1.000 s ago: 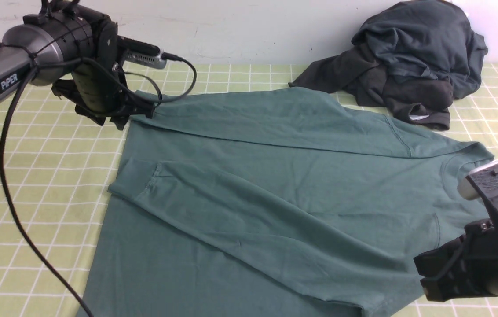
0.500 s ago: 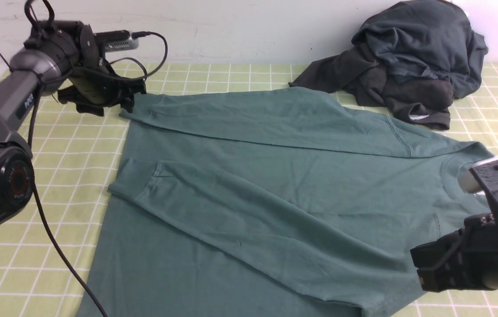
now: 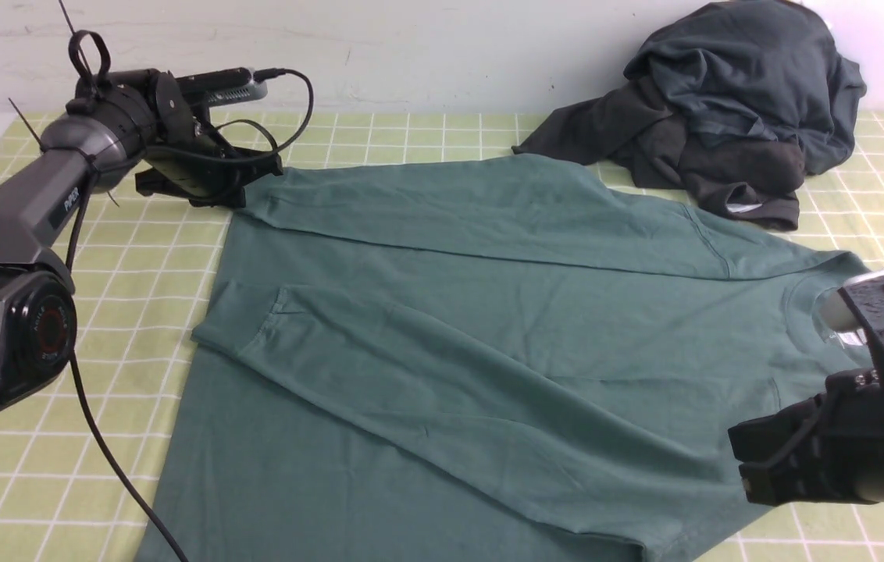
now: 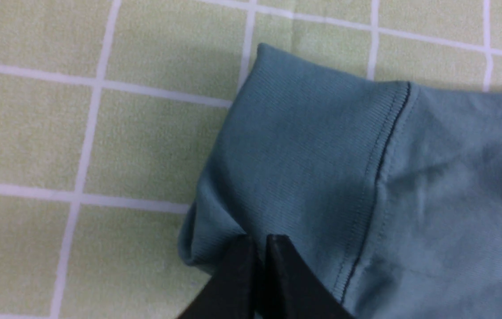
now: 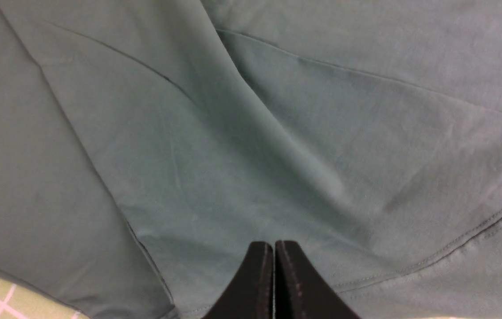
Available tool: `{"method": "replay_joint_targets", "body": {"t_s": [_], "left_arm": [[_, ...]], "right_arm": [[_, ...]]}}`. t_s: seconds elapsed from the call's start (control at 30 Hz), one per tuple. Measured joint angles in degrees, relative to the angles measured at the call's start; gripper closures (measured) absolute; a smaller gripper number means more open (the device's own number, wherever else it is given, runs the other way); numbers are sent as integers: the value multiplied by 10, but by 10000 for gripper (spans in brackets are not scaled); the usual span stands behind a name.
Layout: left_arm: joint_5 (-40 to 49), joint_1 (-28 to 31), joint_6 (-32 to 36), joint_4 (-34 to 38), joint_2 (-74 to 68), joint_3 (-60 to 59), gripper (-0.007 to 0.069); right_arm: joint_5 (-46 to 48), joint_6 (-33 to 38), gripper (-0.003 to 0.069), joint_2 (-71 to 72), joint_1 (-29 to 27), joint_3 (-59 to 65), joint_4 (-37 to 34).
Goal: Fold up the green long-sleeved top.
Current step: Use the left arm to clamp the cuff farthest from it, then use the left arm to drag and drop the cuff onto the cuff closest to the left arm
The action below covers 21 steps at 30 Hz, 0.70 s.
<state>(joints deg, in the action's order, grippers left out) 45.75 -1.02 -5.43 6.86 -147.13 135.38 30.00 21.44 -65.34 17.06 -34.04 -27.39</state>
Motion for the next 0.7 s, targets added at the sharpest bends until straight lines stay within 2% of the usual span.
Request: {"method": "replay_joint_targets", "body": {"t_s": [0.27, 0.37, 0.5, 0.7], "left_arm": [[49, -20, -4, -69, 69, 5, 626], [103, -26, -7, -65, 73, 7, 626], [214, -42, 37, -88, 72, 7, 626], [250, -74, 90, -151, 91, -4, 626]], "right_arm": [[-1, 0, 659, 0, 0, 0, 0], [-2, 2, 659, 0, 0, 0, 0], [-2, 18, 659, 0, 0, 0, 0], [-2, 22, 659, 0, 0, 0, 0]]}}
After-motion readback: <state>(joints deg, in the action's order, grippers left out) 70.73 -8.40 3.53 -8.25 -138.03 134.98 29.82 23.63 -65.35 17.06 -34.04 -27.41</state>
